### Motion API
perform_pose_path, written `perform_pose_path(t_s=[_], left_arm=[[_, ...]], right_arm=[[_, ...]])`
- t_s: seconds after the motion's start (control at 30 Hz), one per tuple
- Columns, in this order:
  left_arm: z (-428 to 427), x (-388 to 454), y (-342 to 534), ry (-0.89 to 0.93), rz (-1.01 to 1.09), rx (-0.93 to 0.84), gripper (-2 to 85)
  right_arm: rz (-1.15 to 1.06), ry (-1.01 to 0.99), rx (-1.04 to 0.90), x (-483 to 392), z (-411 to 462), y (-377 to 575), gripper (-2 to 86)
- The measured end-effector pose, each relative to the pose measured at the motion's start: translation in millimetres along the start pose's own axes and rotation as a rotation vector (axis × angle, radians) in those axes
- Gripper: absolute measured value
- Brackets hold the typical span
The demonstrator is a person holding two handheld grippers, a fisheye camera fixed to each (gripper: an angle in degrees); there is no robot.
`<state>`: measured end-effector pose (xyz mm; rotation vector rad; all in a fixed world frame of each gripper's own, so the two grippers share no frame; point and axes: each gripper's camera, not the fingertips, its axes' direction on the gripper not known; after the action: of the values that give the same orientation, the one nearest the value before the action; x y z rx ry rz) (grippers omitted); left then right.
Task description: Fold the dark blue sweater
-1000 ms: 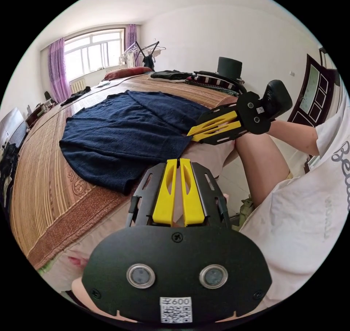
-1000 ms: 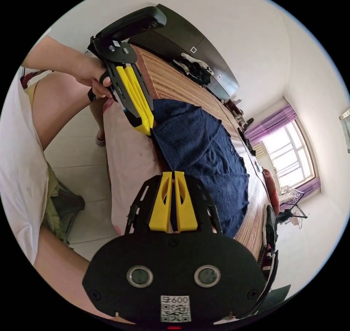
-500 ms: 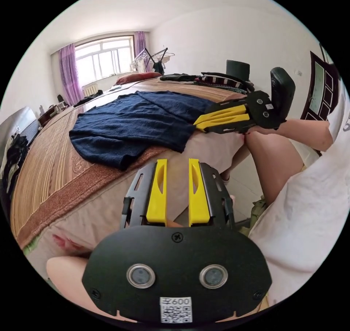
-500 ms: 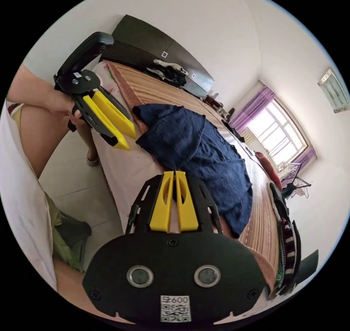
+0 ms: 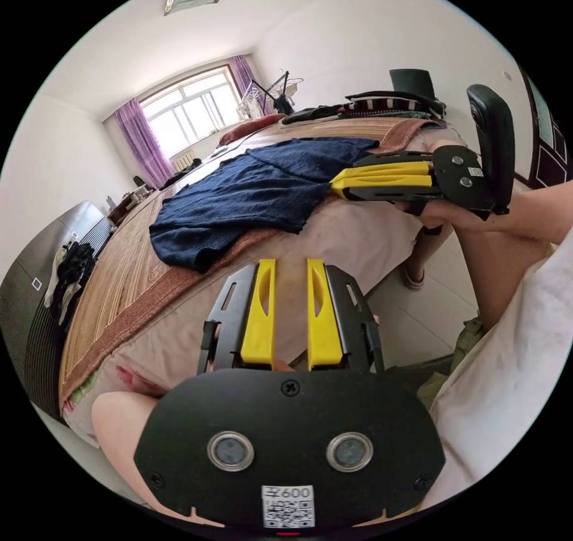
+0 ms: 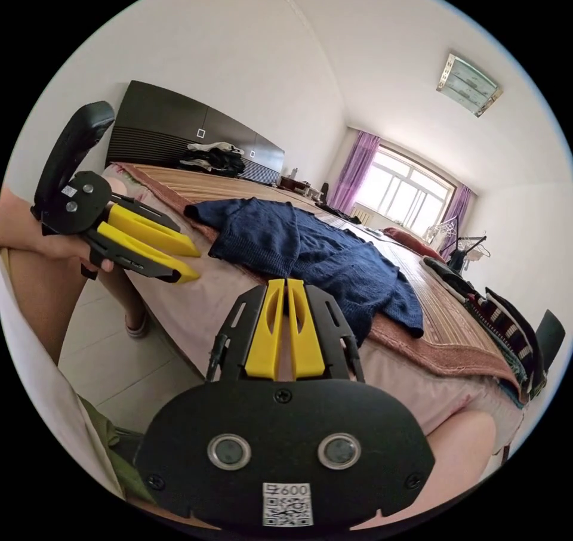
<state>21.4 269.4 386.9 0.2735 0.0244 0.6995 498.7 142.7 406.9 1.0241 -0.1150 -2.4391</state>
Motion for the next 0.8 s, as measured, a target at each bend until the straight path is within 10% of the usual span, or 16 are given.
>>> perform_pose_path(t_s=[0.8], left_arm=[[8.4, 102.1, -4.9, -0.165, 0.102, 0.006, 7.3]], right_arm=[[-0.037, 0.039, 0.027, -41.4, -12.0, 36.2, -0.9]])
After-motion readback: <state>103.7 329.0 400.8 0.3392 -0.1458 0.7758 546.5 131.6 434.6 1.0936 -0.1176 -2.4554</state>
